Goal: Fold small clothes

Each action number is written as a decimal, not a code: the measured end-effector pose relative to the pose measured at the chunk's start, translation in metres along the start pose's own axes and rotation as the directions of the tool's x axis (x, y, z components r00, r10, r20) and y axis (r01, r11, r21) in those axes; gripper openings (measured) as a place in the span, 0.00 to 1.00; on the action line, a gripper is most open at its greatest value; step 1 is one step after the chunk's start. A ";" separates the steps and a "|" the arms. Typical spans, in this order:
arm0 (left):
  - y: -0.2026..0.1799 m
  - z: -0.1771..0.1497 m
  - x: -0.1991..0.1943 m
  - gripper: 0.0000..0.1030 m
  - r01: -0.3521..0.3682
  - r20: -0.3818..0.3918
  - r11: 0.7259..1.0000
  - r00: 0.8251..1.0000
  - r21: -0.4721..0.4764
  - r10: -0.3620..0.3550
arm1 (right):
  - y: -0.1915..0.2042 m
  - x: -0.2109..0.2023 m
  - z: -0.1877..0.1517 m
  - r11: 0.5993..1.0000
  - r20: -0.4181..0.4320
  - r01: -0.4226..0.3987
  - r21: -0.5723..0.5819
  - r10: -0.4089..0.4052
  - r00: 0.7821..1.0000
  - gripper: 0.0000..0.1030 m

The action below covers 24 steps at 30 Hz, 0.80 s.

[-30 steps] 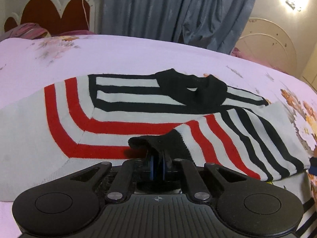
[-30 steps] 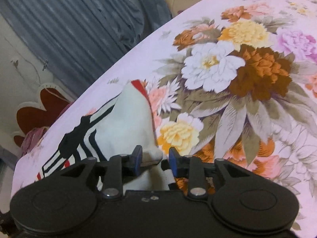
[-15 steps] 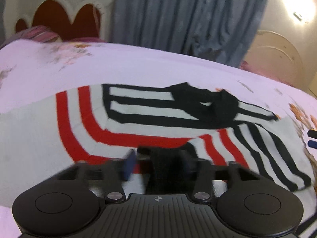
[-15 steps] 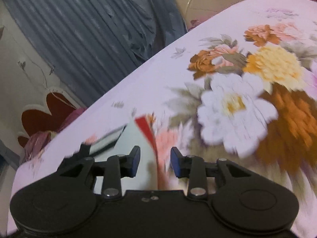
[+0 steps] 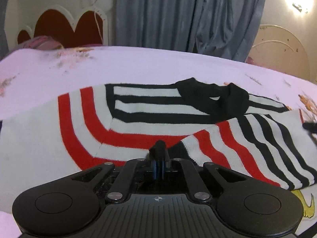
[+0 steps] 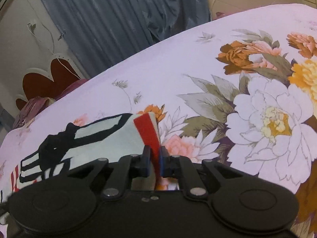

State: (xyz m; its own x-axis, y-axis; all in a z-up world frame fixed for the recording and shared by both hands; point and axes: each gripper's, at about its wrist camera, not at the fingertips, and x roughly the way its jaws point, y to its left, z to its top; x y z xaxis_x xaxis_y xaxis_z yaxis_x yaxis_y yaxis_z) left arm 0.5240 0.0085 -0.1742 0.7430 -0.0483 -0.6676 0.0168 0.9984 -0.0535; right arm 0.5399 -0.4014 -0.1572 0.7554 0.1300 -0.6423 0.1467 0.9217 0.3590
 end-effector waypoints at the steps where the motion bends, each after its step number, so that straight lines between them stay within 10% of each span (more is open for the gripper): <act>1: 0.000 0.003 -0.003 0.21 -0.021 -0.005 1.000 1.000 -0.011 0.020 | 0.004 -0.004 0.002 1.000 0.026 0.028 -0.014 -0.028 0.999 0.25; 4: -0.011 0.013 -0.035 0.66 -0.138 0.138 0.990 0.981 -0.010 0.138 | 0.016 -0.017 0.003 0.998 0.069 0.013 -0.062 -0.009 0.998 0.25; 11: -0.118 0.033 0.008 0.68 0.197 0.034 0.971 0.979 0.138 -0.203 | 0.099 0.020 -0.024 0.920 -0.111 -0.184 -0.347 0.155 0.982 0.26; 16: -0.106 0.027 0.039 0.68 0.144 -0.040 0.984 0.989 0.102 -0.141 | 0.065 0.030 -0.001 0.951 -0.011 0.016 -0.310 -0.020 1.000 0.17; 18: -0.102 0.025 0.037 0.68 0.154 -0.049 0.981 0.988 0.119 -0.149 | 0.035 0.038 0.018 0.977 -0.046 0.020 -0.212 -0.030 0.998 0.00; 24: -0.122 0.034 0.023 0.68 0.120 -0.004 0.975 0.993 0.187 -0.122 | 0.037 0.041 0.022 0.971 -0.040 0.047 -0.235 -0.058 0.997 0.00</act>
State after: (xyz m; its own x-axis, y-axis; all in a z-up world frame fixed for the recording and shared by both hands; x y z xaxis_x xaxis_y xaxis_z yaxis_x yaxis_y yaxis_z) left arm 0.5616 -0.1135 -0.1577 0.7327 -0.1694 -0.6591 0.2306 0.9730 0.0063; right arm 0.5904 -0.3703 -0.1559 0.7192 0.0906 -0.6889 0.0284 0.9868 0.1594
